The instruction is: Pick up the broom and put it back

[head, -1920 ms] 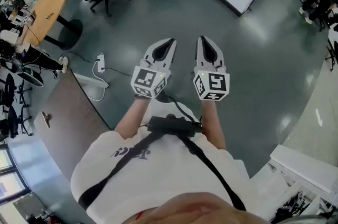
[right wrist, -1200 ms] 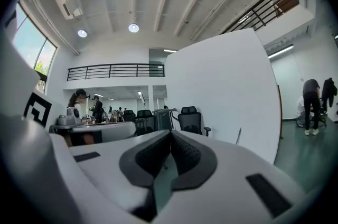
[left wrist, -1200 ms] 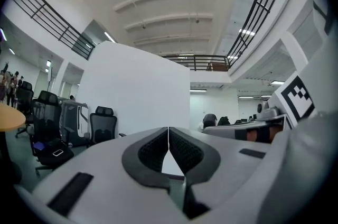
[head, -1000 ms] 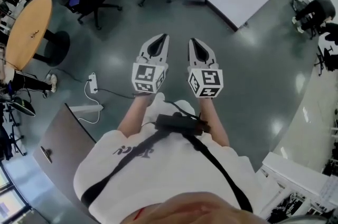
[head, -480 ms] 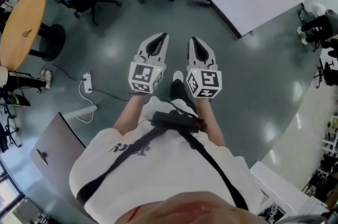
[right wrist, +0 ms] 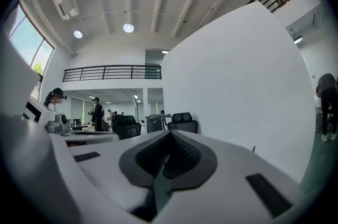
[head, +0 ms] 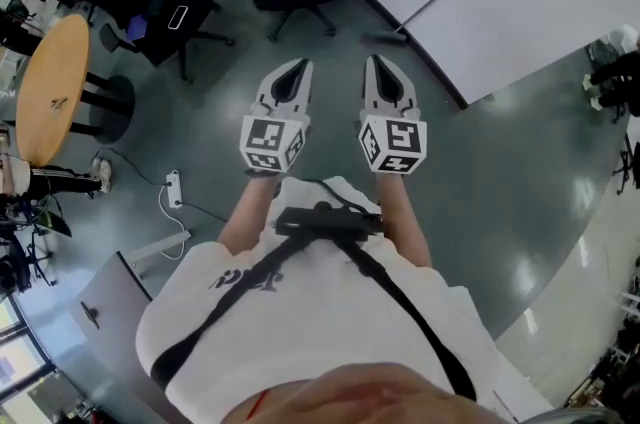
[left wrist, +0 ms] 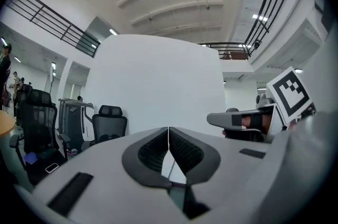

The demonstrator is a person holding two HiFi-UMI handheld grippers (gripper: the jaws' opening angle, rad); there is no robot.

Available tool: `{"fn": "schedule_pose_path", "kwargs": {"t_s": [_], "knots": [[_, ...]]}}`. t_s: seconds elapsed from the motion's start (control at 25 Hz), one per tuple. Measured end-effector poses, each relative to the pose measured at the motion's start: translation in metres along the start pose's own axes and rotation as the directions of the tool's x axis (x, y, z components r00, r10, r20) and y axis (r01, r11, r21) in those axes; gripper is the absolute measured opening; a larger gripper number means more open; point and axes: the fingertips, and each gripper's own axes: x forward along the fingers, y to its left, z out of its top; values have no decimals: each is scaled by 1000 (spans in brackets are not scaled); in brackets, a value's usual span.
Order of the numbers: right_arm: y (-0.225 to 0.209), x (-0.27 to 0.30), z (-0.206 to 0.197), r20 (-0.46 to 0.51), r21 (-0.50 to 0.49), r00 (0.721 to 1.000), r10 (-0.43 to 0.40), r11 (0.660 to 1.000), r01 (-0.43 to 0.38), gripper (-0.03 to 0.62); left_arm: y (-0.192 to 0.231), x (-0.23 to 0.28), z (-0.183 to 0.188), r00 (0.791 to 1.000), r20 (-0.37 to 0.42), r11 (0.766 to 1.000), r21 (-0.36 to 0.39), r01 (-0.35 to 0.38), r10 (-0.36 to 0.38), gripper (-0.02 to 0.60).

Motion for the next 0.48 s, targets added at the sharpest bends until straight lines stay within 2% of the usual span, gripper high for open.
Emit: {"fn": "schedule_pose_path", "kwargs": {"t_s": [0.12,0.28,0.48], "knots": [[-11,34,-12,-39,25,999,19,1000,-18,8,9,27,-9,999,-32,1000,-3,-7,7,12],[-15,86,-36,-91,28,995,36,999,-34,7,43,72,-20,999,-47,998,-62,8,-11,12],[-45,176,-52,-103,31,994,-39,999,42,8,97,159,-25,995,-35,996,-35,87,-88,12]]}}
